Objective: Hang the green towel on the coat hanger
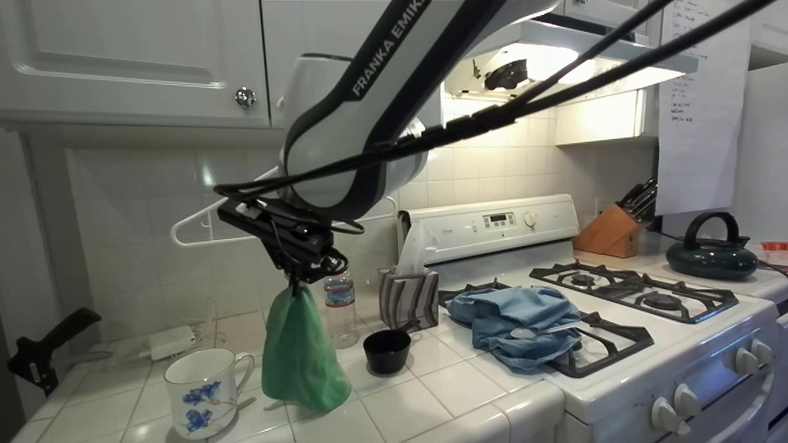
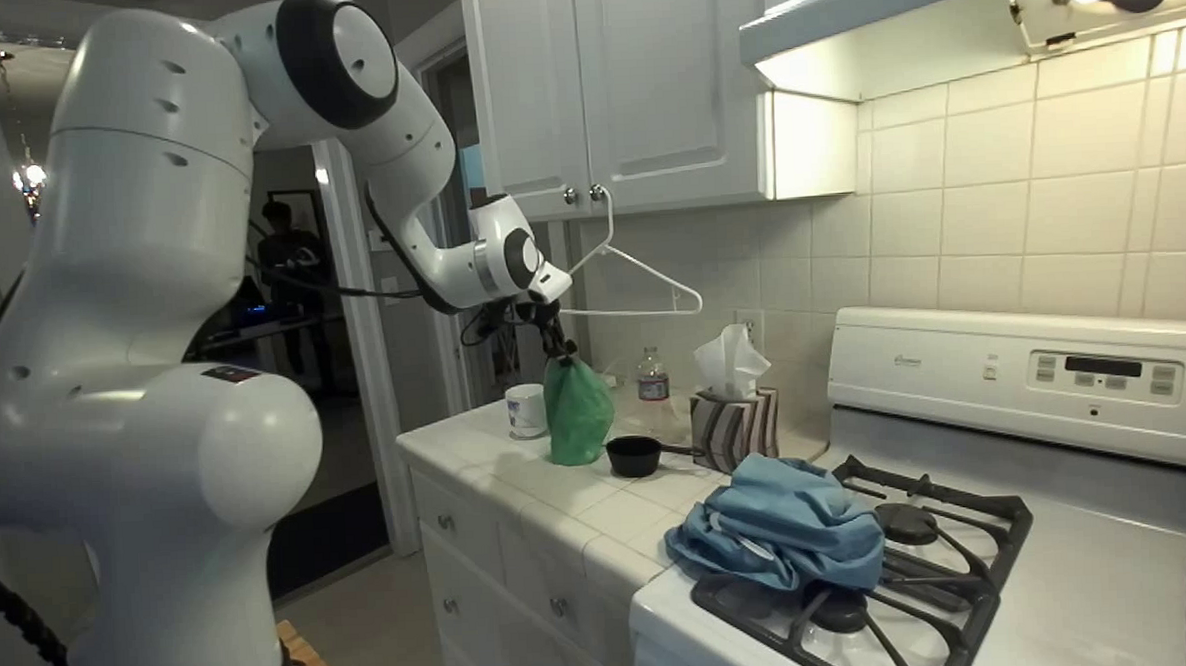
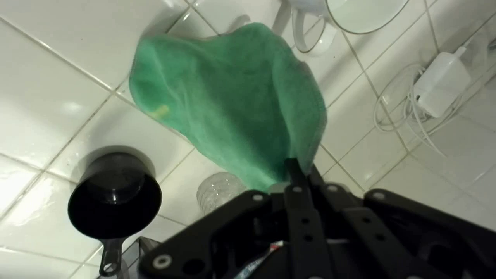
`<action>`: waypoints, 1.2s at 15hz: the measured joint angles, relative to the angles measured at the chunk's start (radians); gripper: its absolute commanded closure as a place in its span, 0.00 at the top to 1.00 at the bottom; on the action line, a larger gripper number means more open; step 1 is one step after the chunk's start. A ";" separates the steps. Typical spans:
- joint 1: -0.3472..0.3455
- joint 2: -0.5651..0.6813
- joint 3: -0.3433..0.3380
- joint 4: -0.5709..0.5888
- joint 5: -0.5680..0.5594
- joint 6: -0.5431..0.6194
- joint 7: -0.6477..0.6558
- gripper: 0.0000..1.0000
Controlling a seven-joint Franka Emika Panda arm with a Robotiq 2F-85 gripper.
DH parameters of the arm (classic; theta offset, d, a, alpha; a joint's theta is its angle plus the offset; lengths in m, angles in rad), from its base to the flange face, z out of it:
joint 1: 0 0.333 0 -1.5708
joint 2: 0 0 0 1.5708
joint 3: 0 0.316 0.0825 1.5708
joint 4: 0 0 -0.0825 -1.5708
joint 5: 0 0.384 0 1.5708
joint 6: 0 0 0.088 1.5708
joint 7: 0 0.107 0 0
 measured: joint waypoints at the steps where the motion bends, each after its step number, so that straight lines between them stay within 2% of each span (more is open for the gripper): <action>1: 0.000 -0.015 -0.004 -0.005 -0.031 -0.001 0.022 0.01; 6: 0.001 -0.127 0.004 -0.026 -0.198 -0.077 0.125 0.03; 9: 0.001 -0.163 0.007 -0.050 -0.211 -0.091 0.131 0.01; 13: -0.065 -0.160 0.076 -0.062 -0.240 -0.089 0.140 0.01; 15: -0.075 -0.161 0.090 -0.075 -0.299 -0.082 0.179 0.01; 18: -0.052 -0.173 0.071 -0.085 -0.434 -0.055 0.266 0.01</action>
